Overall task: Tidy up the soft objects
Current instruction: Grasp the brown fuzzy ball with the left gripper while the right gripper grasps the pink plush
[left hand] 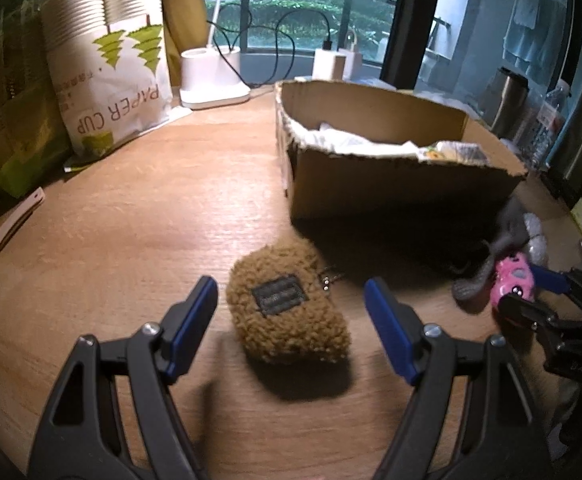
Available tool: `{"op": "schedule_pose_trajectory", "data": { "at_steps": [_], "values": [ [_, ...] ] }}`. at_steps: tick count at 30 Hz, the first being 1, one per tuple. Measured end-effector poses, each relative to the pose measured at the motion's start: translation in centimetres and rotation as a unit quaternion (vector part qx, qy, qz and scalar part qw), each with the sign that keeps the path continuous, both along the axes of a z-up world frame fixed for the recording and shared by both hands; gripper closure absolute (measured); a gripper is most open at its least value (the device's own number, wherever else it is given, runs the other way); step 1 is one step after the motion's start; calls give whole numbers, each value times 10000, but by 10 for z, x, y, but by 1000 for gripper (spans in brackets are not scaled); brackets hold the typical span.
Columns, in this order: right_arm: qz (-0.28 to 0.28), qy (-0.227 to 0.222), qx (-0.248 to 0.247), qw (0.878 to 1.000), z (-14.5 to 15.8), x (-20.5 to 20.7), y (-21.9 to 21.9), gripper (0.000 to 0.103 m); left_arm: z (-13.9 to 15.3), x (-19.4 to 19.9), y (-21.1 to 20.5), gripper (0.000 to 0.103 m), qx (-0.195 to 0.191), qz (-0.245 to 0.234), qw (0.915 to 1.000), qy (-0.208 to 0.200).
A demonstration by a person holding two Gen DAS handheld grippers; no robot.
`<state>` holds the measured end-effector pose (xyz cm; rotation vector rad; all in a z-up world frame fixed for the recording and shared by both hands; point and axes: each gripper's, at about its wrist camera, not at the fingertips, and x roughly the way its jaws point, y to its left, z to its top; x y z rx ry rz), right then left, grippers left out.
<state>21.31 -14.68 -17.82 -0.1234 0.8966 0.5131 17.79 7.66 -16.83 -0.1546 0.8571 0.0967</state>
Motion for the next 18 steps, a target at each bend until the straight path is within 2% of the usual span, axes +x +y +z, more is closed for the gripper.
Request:
{"op": "schedule_pose_trajectory", "data": {
  "at_steps": [5, 6, 7, 9, 11, 15, 18],
  "values": [
    [8, 60, -47, 10000, -5, 0, 1, 32, -6, 0, -1, 27, 38, -105, 9999, 37],
    [14, 73, -10, 10000, -5, 0, 0, 33, -6, 0, -2, 31, 45, -115, 9999, 42],
    [28, 83, 15, 10000, -5, 0, -1, 39, -7, 0, -2, 40, 52, -132, 9999, 62],
    [69, 53, 21, 10000, -4, -1, -2, 43, -8, 0, -3, 48, 76, -158, 9998, 104],
    [131, 28, 20, 9999, -2, -4, -2, 47, -7, -1, -5, 51, 88, -208, 9997, 84],
    [230, -14, 87, 9997, 4, -9, -3, 48, -5, -3, -9, 58, 57, -312, 9995, 53],
    [293, -56, 167, 9994, 10, -13, -4, 48, -1, -8, -11, 59, 23, -378, 9993, 0]
  ]
}}
